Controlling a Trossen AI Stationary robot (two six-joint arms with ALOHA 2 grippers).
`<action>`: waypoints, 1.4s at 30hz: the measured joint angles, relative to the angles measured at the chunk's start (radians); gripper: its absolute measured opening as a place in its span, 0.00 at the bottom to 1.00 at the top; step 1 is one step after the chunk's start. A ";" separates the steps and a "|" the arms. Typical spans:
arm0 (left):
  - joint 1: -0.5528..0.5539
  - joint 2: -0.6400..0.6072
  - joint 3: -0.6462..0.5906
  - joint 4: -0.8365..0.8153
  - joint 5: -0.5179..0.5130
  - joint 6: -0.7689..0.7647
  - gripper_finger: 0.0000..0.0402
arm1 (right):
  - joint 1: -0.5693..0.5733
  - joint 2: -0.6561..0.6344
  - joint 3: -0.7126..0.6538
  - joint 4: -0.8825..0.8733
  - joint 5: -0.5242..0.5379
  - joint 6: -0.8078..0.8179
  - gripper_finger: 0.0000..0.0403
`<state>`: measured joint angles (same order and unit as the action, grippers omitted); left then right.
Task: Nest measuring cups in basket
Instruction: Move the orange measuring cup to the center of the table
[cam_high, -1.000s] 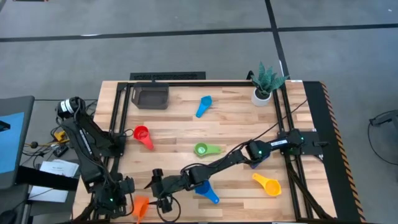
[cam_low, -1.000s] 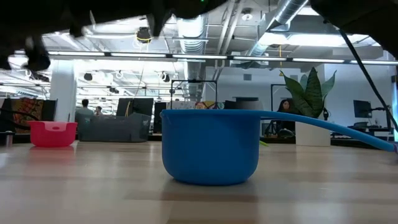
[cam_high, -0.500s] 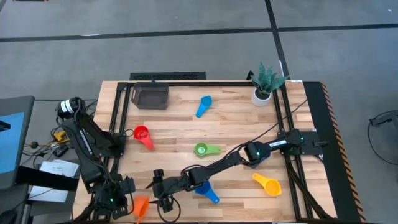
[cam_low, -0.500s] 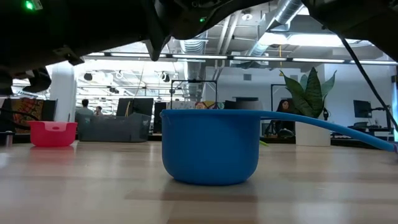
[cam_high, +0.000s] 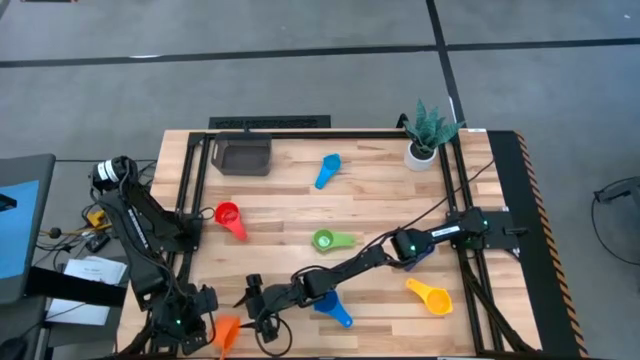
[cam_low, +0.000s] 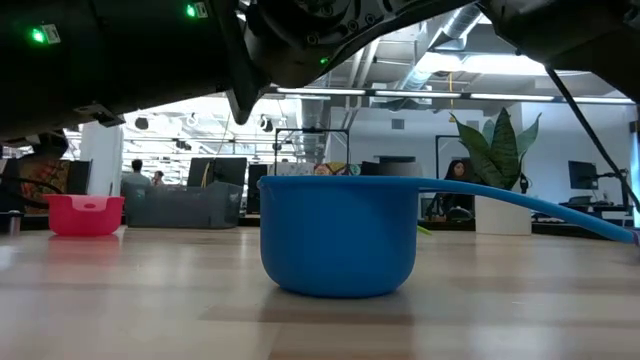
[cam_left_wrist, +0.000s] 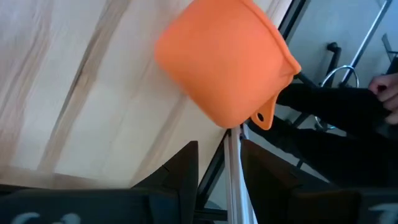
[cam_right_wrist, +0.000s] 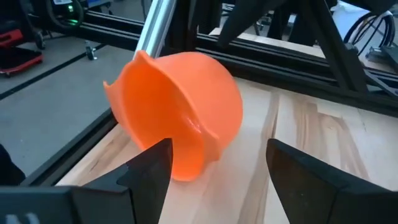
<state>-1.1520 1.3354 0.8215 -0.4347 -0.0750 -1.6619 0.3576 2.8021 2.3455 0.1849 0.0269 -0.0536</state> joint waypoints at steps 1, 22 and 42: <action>0.002 0.000 0.000 0.000 0.000 0.000 0.27 | 0.000 0.000 0.000 -0.004 0.000 0.000 0.70; 0.009 0.000 0.000 -0.001 0.000 -0.015 0.27 | -0.019 0.000 0.000 0.006 -0.106 -0.053 0.32; 0.009 0.000 0.000 -0.001 -0.001 -0.025 0.27 | -0.022 0.000 0.000 0.005 -0.077 -0.048 0.17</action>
<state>-1.1427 1.3354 0.8215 -0.4355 -0.0756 -1.6867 0.3355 2.8025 2.3455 0.1904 -0.0499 -0.1011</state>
